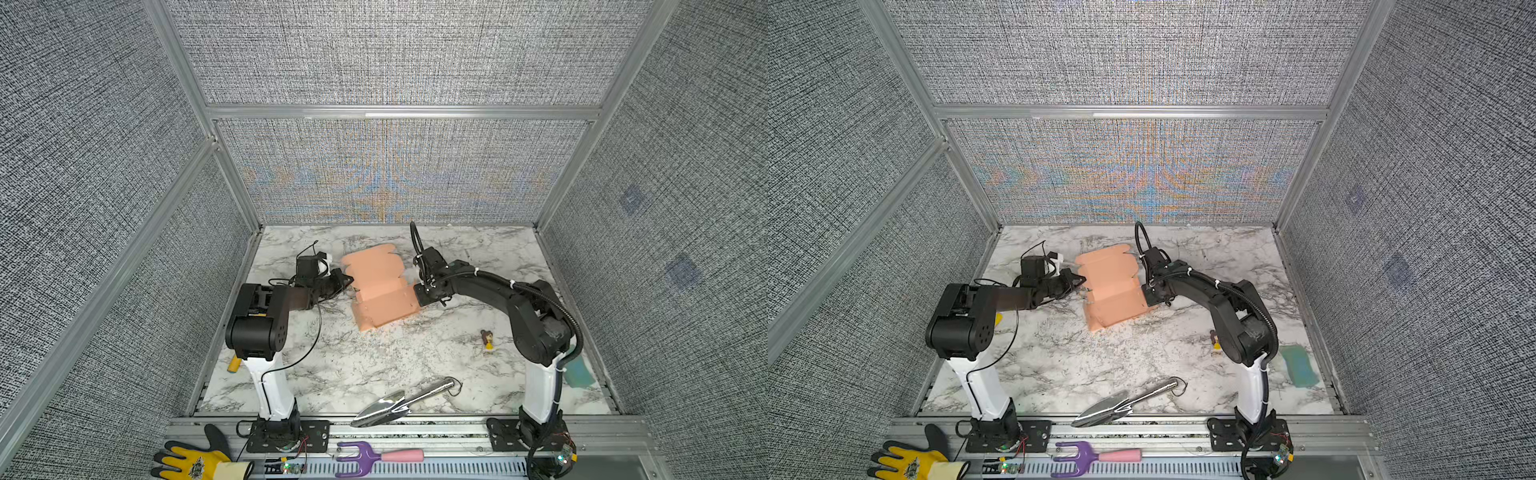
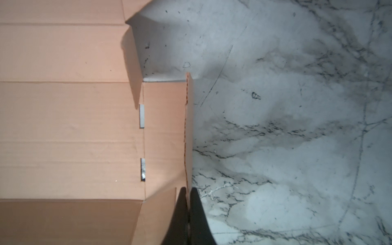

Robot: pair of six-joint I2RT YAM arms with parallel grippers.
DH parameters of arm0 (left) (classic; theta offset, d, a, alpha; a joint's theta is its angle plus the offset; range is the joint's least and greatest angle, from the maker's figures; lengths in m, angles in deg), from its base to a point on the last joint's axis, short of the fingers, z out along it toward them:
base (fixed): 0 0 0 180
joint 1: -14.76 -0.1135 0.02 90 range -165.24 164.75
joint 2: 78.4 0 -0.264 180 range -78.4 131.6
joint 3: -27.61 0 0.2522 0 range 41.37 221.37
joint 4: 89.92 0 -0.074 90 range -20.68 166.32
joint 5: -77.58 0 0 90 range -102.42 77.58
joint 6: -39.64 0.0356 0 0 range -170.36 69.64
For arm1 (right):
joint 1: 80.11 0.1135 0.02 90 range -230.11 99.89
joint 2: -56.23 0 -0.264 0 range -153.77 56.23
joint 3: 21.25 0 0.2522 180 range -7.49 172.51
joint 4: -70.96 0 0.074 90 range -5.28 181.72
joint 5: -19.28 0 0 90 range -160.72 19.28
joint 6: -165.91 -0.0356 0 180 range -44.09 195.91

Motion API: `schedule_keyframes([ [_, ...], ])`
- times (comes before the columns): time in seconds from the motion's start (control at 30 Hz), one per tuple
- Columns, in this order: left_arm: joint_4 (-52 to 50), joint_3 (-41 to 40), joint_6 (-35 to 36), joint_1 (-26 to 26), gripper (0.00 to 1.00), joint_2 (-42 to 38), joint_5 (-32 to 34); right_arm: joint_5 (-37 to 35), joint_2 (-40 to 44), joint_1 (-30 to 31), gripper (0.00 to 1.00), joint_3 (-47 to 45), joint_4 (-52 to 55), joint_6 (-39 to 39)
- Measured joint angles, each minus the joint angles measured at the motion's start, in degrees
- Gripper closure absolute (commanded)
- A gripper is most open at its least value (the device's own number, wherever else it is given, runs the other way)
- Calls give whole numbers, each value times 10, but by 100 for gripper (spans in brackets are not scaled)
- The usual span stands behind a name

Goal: Assemble paper box
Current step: Fold the bottom flaps of a flat cardboard box at the center of the table.

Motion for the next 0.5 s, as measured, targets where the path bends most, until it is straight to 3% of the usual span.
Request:
schedule_keyframes([
  [0.5, 70, -78, 136, 66, 100, -101, 83, -14, -35, -8, 100, 53, 18, -5],
])
